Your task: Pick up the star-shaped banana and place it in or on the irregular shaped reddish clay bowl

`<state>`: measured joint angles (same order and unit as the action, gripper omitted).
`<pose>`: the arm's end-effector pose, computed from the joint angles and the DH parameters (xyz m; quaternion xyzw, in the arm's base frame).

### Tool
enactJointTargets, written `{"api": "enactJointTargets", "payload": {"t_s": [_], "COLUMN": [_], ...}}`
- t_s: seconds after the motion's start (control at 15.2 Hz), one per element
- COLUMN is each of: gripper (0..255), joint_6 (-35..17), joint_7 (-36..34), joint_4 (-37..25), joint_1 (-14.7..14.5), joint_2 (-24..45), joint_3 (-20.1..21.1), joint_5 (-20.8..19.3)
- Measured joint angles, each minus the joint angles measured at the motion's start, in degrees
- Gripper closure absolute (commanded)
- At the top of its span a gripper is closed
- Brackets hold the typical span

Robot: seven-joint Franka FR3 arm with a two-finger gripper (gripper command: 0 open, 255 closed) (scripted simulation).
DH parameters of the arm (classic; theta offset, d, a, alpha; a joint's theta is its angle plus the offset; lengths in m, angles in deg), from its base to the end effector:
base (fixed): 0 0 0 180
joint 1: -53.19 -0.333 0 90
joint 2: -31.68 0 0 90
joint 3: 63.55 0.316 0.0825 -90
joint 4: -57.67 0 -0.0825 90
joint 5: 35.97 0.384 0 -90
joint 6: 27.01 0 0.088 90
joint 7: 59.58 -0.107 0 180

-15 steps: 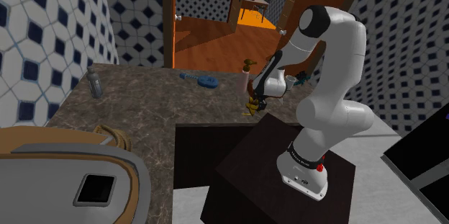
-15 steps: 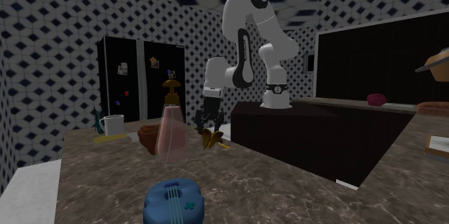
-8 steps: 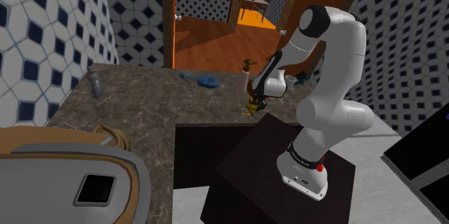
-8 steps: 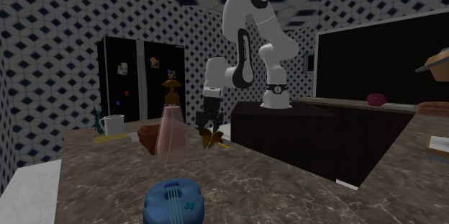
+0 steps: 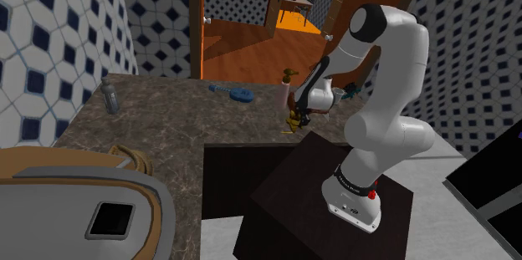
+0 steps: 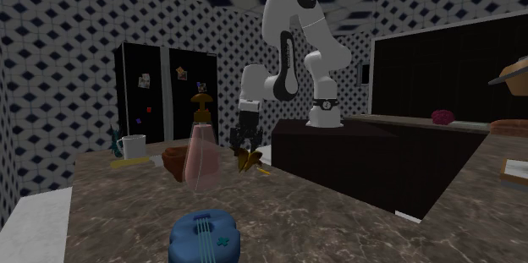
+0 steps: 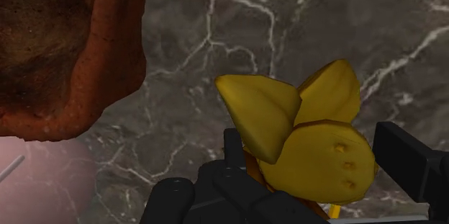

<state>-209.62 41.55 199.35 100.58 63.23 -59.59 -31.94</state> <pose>0.3373 -0.3231 0.0967 0.8922 0.4439 0.0428 0.0721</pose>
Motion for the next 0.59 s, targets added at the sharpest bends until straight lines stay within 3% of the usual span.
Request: {"api": "enactJointTargets", "payload": {"t_s": [0.59], "gripper": [255], "joint_6": [5.74], "joint_7": [-0.19], "joint_4": [2.78], "joint_1": [0.13], "joint_2": [-8.54], "joint_3": [0.15], "joint_5": [0.17]}}
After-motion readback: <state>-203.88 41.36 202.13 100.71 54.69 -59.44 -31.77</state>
